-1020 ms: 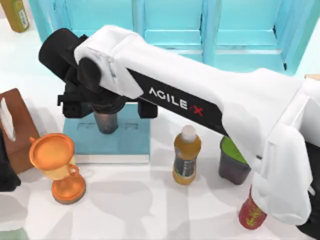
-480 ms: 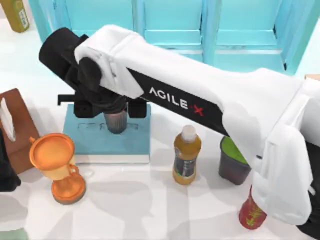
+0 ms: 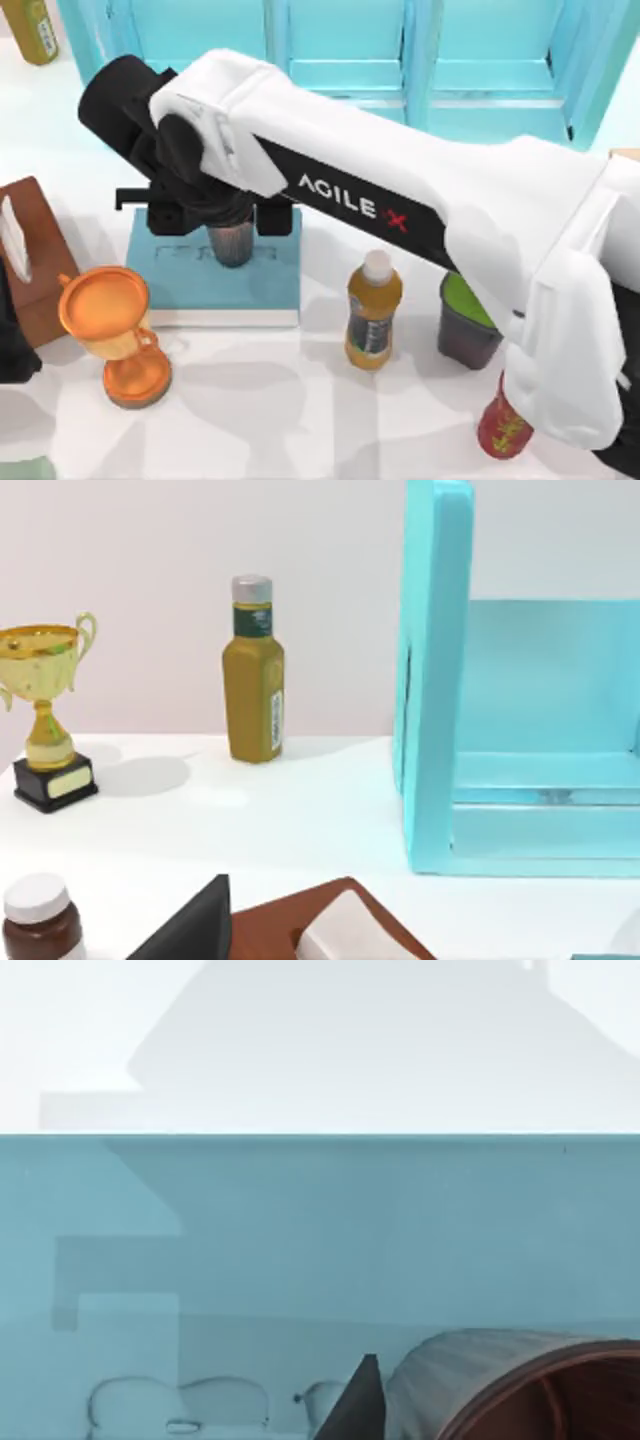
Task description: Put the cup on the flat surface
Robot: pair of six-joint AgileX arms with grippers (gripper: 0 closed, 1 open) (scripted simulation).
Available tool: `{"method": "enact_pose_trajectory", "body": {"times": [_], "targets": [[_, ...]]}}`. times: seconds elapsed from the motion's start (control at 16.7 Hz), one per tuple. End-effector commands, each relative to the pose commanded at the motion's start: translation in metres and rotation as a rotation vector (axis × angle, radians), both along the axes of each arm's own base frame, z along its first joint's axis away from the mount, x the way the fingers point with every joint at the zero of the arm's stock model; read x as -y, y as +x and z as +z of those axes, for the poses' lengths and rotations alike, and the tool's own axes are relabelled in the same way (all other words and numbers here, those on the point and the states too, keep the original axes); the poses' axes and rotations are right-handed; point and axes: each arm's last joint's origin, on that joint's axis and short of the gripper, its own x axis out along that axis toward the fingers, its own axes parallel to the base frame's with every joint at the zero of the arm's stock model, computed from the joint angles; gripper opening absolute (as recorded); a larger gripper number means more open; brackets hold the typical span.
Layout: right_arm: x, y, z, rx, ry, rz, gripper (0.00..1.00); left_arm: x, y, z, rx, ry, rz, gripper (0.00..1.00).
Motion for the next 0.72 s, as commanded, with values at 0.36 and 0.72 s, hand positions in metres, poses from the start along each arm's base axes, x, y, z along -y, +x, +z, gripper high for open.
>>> {"method": "enact_pose_trajectory", "body": {"times": [0.36, 0.72], "targets": [[-0.004, -0.003, 0.005, -0.007, -0.006, 0.008, 0.0, 0.0, 0.0, 0.0, 0.0, 0.0, 0.0, 1.0], [-0.003, -0.002, 0.039, 0.006, 0.009, 0.004, 0.0, 0.0, 0.0, 0.0, 0.0, 0.0, 0.0, 1.0]]}}
